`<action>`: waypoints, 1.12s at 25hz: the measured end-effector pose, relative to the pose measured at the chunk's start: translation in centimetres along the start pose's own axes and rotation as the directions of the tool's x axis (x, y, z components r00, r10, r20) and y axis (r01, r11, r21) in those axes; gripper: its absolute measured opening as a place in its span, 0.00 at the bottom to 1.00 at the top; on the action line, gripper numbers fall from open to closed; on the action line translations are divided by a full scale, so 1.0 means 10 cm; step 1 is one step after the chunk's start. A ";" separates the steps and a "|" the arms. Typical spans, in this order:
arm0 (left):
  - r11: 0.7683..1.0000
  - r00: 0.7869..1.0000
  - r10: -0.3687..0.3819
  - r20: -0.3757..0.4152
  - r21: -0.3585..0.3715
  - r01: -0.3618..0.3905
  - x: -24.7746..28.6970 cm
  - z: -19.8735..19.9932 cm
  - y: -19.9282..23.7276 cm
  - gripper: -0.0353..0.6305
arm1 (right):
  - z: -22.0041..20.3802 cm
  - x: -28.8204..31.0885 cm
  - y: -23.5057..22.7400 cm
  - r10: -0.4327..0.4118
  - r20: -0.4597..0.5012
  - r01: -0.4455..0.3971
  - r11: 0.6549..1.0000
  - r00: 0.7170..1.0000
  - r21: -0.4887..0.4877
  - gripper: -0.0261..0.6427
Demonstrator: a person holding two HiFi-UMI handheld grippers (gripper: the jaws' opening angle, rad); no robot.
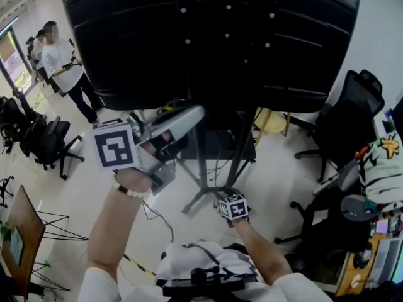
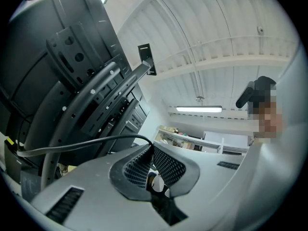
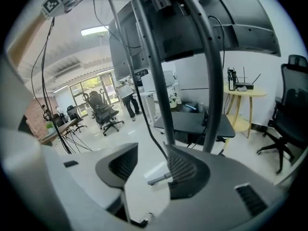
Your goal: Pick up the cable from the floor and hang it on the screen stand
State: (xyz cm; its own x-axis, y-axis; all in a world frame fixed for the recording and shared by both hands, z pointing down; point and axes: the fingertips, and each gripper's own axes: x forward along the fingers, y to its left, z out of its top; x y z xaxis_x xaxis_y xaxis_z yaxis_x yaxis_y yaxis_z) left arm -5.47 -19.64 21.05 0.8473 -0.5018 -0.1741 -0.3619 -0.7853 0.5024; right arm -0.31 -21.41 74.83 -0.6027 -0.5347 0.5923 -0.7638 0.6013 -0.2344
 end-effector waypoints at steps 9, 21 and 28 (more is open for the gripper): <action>0.999 0.999 -0.045 -0.001 0.013 0.045 -0.15 0.16 -0.02 0.08 | -0.10 0.26 0.20 -0.048 -0.031 0.046 0.997 0.998 -0.062 0.22; 0.996 0.996 0.076 0.046 -0.056 -0.073 -0.48 0.11 0.64 0.08 | 0.59 -0.44 -0.09 -0.094 0.215 0.097 0.995 0.972 -0.005 0.08; 0.976 0.977 0.211 0.035 -0.059 -0.209 -0.63 -0.29 1.19 0.08 | 1.49 -1.31 -0.39 -0.147 0.376 0.148 0.989 0.915 0.028 0.08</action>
State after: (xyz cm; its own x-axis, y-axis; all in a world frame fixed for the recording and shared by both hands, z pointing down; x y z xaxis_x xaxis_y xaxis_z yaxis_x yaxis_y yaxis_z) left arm -13.97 -24.82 30.62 0.7374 -0.6690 -0.0937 -0.5074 -0.6401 0.5769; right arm 7.16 -25.55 56.51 -0.5259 -0.8010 0.2861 -0.8505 0.4992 -0.1657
